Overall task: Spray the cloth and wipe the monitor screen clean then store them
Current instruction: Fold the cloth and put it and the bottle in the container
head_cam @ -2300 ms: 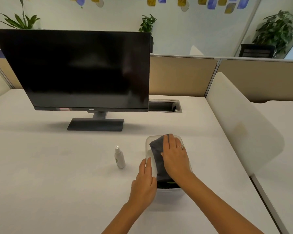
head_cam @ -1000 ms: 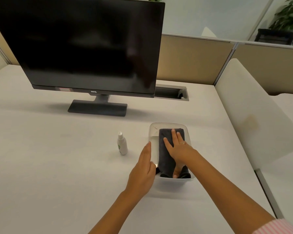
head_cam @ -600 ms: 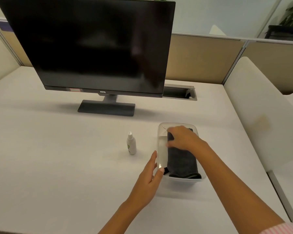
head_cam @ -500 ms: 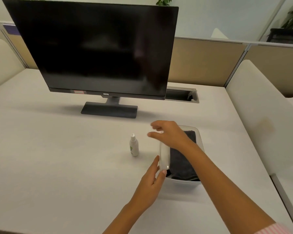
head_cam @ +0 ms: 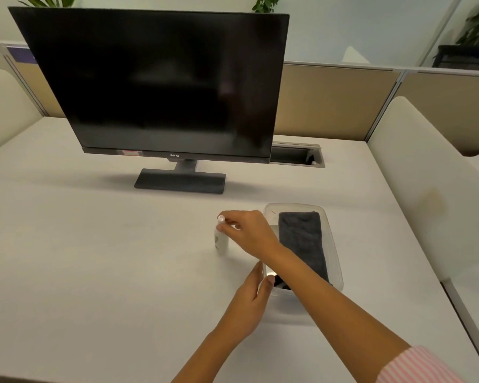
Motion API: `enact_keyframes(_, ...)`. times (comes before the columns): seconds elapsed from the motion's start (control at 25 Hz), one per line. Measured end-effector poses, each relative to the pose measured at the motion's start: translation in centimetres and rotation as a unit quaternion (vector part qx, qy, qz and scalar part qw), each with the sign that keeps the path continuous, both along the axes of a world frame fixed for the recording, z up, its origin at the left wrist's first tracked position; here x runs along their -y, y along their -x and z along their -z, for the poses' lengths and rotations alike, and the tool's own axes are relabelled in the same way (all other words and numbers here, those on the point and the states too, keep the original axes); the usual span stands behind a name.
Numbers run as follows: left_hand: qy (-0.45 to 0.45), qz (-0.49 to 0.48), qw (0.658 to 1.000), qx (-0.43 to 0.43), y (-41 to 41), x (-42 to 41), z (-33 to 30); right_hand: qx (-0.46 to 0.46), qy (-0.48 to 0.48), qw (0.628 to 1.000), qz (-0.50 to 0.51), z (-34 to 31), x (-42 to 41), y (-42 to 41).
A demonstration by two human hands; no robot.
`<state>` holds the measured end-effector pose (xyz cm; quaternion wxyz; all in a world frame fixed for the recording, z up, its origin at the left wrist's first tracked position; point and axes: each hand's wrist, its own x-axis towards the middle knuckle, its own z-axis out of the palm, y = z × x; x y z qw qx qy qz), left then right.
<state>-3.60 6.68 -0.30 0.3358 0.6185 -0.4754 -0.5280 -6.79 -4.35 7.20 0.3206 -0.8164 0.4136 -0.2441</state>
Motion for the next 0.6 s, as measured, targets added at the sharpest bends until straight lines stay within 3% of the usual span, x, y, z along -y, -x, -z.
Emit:
enact_keyframes(0.16,0.044,0.037,0.998,-0.024,-0.5,-0.5,-0.7,0.084,0.091,0.987,0.098,-3.6,0.2,3.7)
enact_keyframes(0.28,0.053,0.038,0.997,-0.033,-0.3,-0.7,-1.2,0.040,0.139,0.976,0.166,-4.7,-0.3,8.6)
enact_keyframes(0.4,0.042,0.022,0.998,-0.048,0.1,-0.9,-1.2,-0.018,0.089,0.979,0.183,-3.5,-1.6,11.5)
enact_keyframes(0.6,0.023,-0.004,0.996,-0.081,0.6,-1.1,-1.0,-0.013,-0.020,0.988,0.155,0.3,-3.4,12.0)
